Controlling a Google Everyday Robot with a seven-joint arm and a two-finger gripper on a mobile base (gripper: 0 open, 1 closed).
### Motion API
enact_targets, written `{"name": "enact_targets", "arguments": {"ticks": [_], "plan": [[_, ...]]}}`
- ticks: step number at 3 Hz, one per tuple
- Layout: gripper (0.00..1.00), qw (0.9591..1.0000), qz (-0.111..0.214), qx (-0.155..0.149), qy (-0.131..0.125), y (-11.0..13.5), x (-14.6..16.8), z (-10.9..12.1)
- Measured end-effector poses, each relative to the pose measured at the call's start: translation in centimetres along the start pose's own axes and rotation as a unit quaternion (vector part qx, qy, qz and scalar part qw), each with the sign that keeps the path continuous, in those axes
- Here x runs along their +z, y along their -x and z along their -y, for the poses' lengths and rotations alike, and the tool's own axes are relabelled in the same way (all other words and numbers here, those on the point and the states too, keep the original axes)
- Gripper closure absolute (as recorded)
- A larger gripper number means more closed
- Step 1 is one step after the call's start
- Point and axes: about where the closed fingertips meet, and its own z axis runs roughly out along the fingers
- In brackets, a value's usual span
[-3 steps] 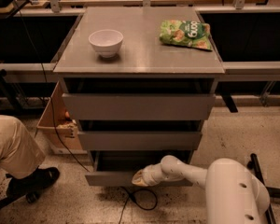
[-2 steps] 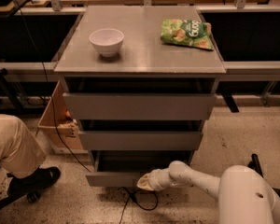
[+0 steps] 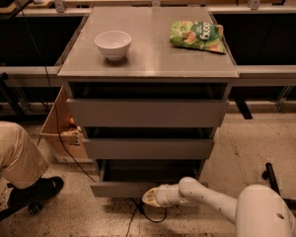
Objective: Close bottom drawer
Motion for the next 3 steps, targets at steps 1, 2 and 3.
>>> {"name": "enact_targets", "arguments": {"ticks": [1,2,3], "plan": [[1.00,0.9988,0.036,0.027,-0.022,-0.9,1.4,-0.1],[1.00,0.9969,0.054,0.038,-0.042,-1.3,2.1,1.1],[1.00,0.9943,0.072,0.046,-0.064,-1.5,2.8,3.0]]}}
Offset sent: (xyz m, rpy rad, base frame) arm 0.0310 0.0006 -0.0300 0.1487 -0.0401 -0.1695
